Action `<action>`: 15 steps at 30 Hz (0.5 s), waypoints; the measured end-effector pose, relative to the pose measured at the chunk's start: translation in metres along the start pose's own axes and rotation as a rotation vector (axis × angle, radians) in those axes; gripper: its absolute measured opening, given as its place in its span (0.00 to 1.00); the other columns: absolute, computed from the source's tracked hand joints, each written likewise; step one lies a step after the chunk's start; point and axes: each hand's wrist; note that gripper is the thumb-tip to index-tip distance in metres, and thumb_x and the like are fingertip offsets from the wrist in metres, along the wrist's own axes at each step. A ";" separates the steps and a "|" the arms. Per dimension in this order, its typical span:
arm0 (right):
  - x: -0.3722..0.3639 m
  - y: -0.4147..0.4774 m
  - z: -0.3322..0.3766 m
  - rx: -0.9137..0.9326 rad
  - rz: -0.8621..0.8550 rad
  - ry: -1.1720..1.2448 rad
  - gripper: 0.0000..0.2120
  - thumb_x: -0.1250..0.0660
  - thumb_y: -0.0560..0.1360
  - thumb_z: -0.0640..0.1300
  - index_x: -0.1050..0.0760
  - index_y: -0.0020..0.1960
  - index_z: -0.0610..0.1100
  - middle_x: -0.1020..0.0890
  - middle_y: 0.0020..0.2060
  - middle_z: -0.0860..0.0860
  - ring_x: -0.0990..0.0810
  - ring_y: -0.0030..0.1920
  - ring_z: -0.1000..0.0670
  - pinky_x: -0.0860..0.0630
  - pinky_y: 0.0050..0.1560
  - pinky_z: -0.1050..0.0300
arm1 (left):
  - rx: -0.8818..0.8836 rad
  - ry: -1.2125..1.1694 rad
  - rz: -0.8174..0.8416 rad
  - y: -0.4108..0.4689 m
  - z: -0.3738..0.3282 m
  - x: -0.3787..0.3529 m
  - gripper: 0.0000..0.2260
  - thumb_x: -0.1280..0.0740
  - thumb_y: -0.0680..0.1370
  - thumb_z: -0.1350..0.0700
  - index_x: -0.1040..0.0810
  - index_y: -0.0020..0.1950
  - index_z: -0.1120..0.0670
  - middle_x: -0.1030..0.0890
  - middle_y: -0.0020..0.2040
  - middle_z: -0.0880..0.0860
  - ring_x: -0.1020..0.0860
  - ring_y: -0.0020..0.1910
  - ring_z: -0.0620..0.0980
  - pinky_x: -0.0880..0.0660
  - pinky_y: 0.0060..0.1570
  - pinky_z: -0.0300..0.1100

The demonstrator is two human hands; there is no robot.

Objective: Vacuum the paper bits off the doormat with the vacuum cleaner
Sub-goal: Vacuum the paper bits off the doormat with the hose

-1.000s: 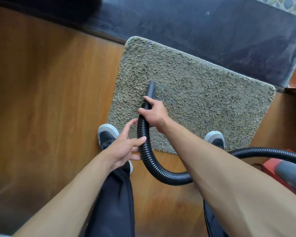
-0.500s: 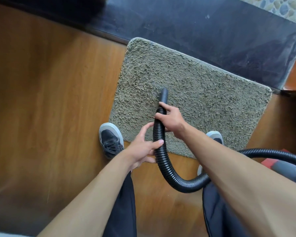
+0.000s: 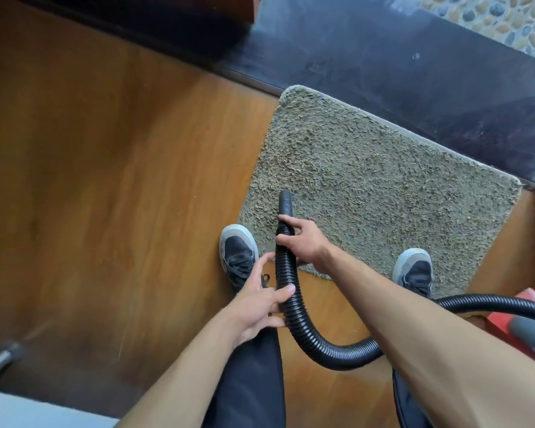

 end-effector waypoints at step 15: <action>0.031 -0.042 0.047 0.288 -0.122 0.213 0.27 0.30 0.76 0.37 0.30 0.71 0.54 0.21 0.48 0.46 0.17 0.46 0.45 0.16 0.46 0.41 | -0.169 0.238 0.043 -0.030 -0.058 -0.017 0.33 0.32 0.80 0.63 0.38 0.73 0.31 0.19 0.50 0.60 0.21 0.56 0.63 0.26 0.61 0.67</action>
Point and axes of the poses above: each hand's wrist, its own y-axis towards the middle knuckle, its own x-axis out of the back of the hand, z = x × y
